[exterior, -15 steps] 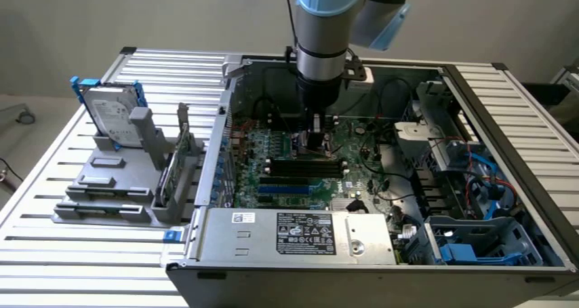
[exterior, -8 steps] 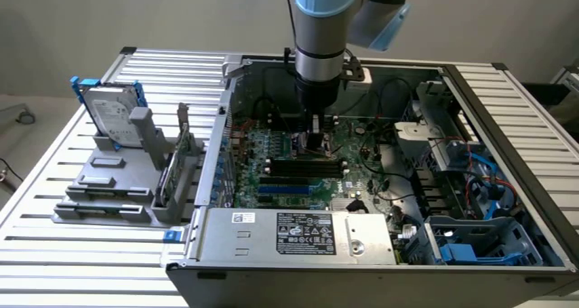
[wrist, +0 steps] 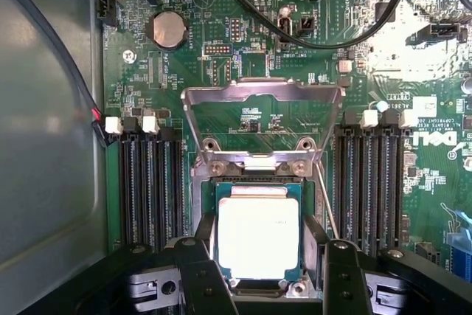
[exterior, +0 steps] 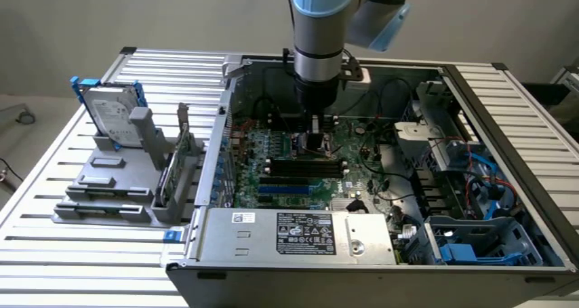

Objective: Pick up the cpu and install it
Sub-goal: 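Place the cpu into insertion slot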

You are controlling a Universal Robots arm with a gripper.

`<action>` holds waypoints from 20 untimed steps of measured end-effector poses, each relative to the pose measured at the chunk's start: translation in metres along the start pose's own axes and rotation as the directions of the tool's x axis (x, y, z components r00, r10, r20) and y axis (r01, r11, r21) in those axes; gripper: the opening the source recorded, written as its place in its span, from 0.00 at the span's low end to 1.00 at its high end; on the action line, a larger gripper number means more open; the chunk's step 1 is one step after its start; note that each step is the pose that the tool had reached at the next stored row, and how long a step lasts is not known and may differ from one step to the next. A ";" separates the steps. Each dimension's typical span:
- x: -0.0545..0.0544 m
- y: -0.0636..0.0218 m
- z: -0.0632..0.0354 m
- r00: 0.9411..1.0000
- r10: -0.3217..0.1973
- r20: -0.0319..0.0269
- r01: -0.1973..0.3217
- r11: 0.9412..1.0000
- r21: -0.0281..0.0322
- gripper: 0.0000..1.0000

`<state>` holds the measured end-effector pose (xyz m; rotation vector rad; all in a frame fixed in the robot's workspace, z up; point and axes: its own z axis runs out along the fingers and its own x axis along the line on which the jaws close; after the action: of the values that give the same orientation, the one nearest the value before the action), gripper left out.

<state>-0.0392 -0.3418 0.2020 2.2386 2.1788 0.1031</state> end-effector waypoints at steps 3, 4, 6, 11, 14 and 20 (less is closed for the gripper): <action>0.001 -0.0011 0.0009 1.000 0.000 0.002 0.000 1.000 -0.002 0.55; 0.001 -0.0012 0.0014 1.000 0.000 0.003 0.000 1.000 -0.002 0.55; 0.001 -0.0014 0.0025 1.000 0.000 0.005 0.000 1.000 -0.005 0.55; 0.001 -0.0024 0.0041 1.000 -0.001 0.010 0.001 1.000 -0.009 0.55; 0.002 -0.0033 0.0046 1.000 -0.001 0.014 0.001 1.000 -0.010 0.55; 0.002 -0.0035 0.0050 1.000 -0.002 0.019 0.002 1.000 -0.015 0.55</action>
<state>-0.0423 -0.3393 0.1969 2.2201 2.1626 0.0974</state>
